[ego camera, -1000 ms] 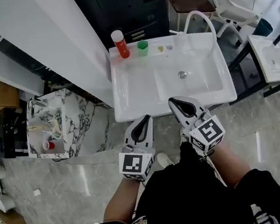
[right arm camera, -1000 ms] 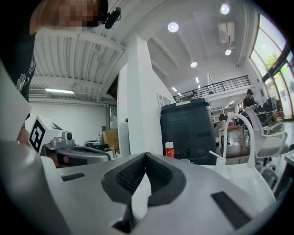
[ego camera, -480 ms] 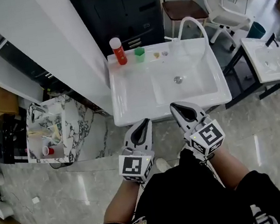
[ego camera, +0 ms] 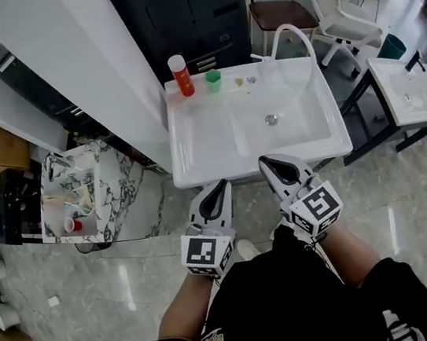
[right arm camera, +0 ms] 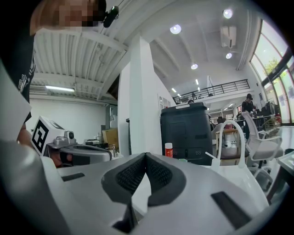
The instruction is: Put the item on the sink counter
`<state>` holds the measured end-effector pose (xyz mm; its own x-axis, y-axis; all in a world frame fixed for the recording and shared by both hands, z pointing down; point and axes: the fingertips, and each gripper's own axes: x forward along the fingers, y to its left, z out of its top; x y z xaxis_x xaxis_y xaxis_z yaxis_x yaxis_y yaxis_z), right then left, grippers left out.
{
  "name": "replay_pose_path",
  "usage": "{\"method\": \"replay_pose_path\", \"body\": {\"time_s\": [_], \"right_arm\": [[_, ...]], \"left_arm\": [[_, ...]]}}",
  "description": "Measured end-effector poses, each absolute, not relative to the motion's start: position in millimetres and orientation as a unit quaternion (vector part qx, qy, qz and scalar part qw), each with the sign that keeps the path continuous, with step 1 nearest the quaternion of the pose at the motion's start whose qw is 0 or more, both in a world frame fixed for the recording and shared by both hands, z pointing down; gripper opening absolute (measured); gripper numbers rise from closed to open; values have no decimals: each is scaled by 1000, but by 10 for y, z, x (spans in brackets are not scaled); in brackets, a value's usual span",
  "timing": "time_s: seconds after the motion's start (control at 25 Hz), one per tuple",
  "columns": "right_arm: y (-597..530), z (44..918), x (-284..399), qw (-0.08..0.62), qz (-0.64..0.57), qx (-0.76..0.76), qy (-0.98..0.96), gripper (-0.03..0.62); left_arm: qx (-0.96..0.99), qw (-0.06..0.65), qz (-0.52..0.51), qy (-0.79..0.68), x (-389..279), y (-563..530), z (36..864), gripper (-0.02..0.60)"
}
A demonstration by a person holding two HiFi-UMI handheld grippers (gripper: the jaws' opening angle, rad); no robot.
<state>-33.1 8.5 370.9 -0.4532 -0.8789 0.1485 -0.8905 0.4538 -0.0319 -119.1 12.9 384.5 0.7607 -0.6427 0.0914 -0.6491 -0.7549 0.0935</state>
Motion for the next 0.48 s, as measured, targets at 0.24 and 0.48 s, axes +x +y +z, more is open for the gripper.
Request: {"method": "replay_pose_path", "body": {"time_s": [0.24,0.48], "right_arm": [[114,3721,-352,55,53,520,-851,54],[140,3741,-365,53,53,522,-850,54]], "left_arm": [[937,60,29,-343,-1200,162,3865,21],[938,58,31,-341,-1213,186,3891,21]]}}
